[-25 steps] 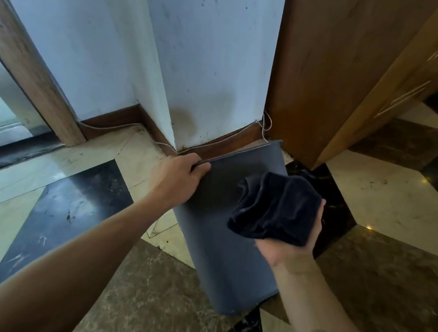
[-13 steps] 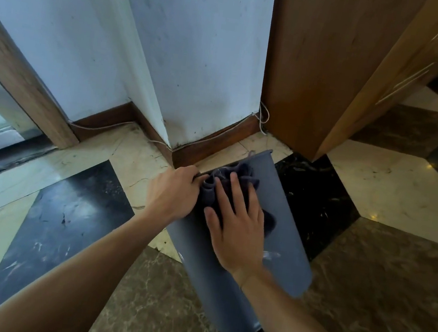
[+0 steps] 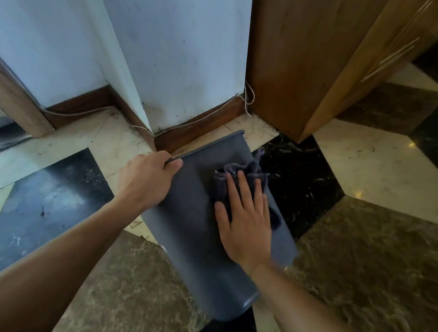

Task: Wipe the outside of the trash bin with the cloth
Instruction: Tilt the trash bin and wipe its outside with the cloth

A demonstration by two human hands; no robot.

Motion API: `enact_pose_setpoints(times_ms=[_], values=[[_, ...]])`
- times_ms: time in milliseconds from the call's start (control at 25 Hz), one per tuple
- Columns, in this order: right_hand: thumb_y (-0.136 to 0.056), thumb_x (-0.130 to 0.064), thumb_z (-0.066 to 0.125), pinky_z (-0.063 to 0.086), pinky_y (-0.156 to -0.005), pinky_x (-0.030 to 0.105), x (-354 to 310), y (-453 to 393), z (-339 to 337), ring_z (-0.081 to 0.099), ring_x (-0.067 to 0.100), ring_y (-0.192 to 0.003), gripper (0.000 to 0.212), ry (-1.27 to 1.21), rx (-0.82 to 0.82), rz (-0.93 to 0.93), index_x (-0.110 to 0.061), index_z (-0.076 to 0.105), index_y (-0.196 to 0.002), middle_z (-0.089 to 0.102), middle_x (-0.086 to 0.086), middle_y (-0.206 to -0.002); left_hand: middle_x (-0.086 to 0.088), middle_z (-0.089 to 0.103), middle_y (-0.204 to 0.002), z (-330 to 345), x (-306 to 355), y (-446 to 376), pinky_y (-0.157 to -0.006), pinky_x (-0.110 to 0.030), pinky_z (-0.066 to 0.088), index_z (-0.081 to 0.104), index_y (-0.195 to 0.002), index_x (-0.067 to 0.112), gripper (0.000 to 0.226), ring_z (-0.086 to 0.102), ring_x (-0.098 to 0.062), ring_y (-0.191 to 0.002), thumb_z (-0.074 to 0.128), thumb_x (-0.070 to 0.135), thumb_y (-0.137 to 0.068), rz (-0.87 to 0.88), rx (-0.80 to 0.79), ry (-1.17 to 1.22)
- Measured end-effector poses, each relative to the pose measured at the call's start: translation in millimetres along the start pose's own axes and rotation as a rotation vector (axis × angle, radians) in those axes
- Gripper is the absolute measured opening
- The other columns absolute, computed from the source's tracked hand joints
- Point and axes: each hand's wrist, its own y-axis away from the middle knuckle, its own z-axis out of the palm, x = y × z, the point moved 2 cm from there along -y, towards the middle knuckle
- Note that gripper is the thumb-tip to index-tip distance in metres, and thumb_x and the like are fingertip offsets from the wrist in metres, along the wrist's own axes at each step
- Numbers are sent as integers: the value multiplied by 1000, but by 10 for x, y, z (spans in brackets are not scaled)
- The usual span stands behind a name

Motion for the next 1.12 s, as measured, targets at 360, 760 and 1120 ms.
enact_pose_setpoints(times_ms=[360, 760, 1120], values=[[-103, -52, 13, 7, -121, 42, -21, 887, 114, -5, 17, -152, 52, -28, -33, -63, -42, 5, -154, 2, -16, -164, -10, 61, -85, -23, 48, -5, -66, -38, 34, 60, -84, 14, 42, 48, -32, -76, 38, 46, -99, -86, 7, -51], [-101, -51, 23, 10, -122, 46, -244, -101, -24, 3, 24, -152, 55, -49, 88, -117, -39, 14, -154, 14, -9, -164, -10, 62, -79, -36, 80, 241, -64, -37, 32, 60, -88, 13, 39, 55, -36, -77, 39, 44, -99, 24, 41, -54], [-101, -55, 13, 14, -122, 47, 453, 609, 167, 3, 21, -152, 56, 0, 38, 156, -37, 13, -154, 7, -11, -164, -7, 60, -78, 86, -229, 199, -67, -39, 40, 60, -86, 15, 40, 50, -31, -73, 38, 46, -98, -72, 69, -1]])
